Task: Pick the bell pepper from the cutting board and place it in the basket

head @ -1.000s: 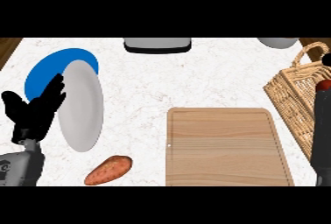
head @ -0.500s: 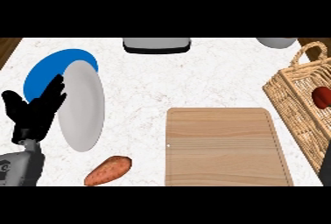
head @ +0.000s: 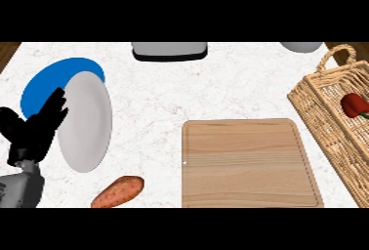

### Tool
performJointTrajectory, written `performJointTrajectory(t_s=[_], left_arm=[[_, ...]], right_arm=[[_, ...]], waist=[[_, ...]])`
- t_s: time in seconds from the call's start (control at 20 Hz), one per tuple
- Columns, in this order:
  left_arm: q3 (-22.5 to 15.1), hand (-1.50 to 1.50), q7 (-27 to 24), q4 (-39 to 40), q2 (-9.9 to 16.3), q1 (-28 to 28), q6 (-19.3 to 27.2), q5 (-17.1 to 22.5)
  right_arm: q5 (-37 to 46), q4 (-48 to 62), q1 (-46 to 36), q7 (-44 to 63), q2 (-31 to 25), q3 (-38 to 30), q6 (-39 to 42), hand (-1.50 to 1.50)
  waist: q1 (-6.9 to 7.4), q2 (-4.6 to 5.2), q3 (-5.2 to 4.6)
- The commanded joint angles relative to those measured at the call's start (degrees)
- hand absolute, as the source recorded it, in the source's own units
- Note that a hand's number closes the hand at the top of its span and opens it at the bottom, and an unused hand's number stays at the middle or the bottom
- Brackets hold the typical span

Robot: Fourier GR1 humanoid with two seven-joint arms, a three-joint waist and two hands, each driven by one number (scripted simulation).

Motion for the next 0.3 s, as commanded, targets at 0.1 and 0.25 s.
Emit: performJointTrajectory(t_s=[0.1, 0.25], left_arm=[[-0.1, 0.00, 1.6, -1.4, -0.2, -0.7, 0.4, 0.2], [1.0, 0.00, 2.4, -1.2, 1.4, 0.0, -1.3, 1.4]], right_arm=[[-13.2, -22.2, 17.8, 4.9, 2.0, 2.6, 12.0, -1.50], [-17.7, -27.4, 28.2, 6.3, 2.0, 5.3, 10.6, -1.50]], waist=[[-1.08, -0.31, 0.07], [-0.67, -0.12, 0.10]])
